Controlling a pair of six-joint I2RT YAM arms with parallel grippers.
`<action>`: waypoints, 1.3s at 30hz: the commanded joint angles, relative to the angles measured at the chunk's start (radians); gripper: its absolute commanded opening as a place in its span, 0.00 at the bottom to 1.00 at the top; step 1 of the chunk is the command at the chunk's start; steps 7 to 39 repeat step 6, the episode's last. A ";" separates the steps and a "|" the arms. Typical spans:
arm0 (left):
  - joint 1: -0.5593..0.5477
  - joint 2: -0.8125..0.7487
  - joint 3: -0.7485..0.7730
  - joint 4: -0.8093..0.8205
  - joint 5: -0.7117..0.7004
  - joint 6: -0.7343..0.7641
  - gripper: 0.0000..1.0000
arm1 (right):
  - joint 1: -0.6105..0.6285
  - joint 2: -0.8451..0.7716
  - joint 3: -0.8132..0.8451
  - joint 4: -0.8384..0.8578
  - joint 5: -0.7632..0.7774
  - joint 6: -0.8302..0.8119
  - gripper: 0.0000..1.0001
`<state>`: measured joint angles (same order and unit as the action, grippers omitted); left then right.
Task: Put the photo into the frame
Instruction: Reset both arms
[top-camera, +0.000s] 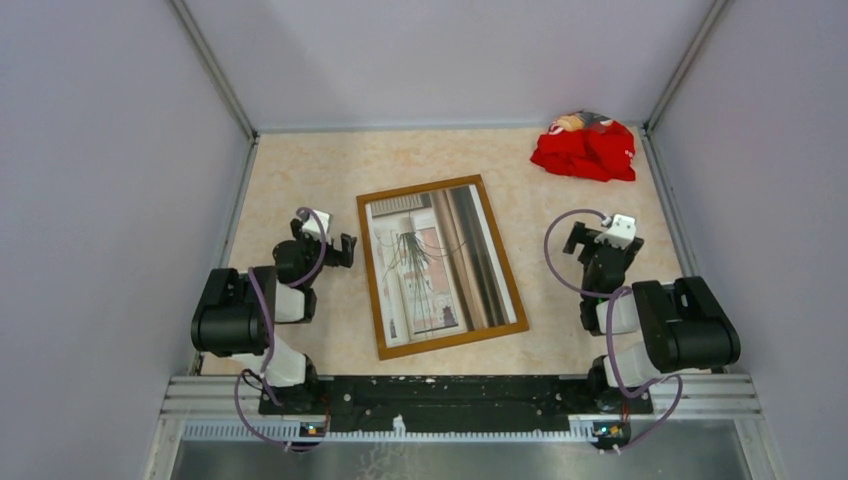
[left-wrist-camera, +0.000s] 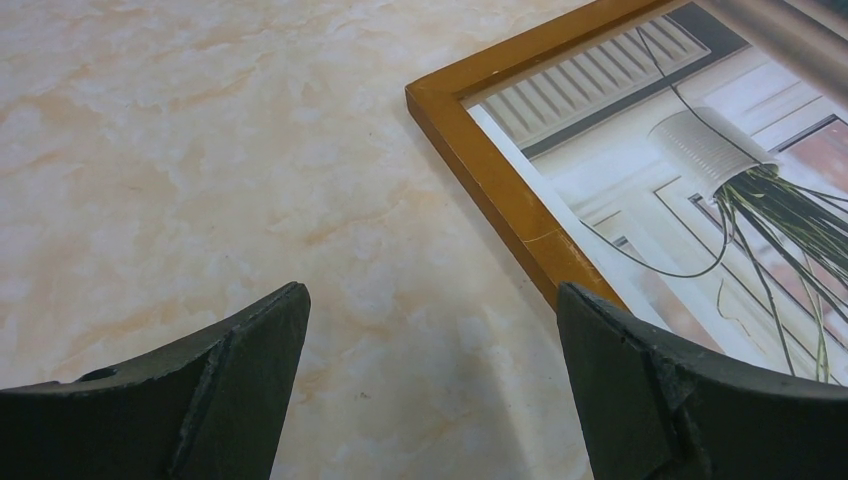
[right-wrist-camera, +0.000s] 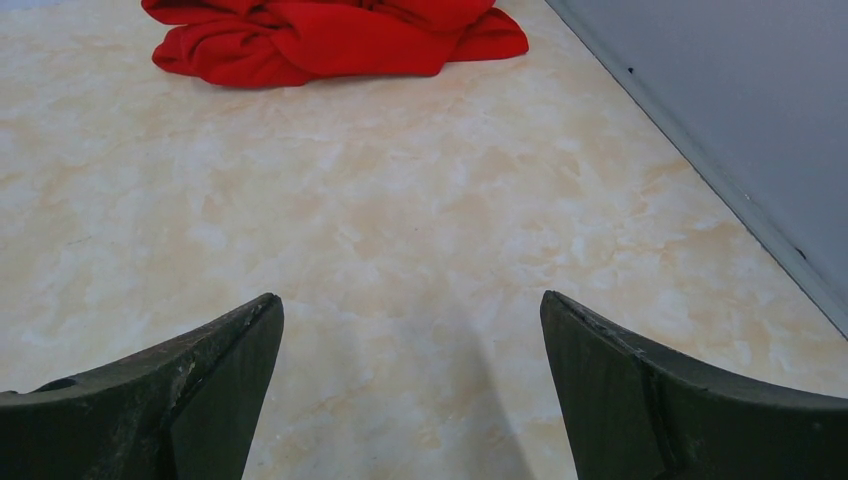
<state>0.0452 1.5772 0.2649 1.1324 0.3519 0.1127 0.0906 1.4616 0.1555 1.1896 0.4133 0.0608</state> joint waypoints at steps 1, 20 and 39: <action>-0.002 -0.008 0.017 0.022 0.004 -0.003 0.99 | -0.009 -0.001 0.013 0.069 -0.016 -0.006 0.99; -0.002 -0.018 0.005 0.034 0.004 -0.006 0.99 | -0.009 0.000 0.013 0.070 -0.017 -0.006 0.99; -0.002 -0.018 0.005 0.034 0.004 -0.006 0.99 | -0.009 0.000 0.013 0.070 -0.017 -0.006 0.99</action>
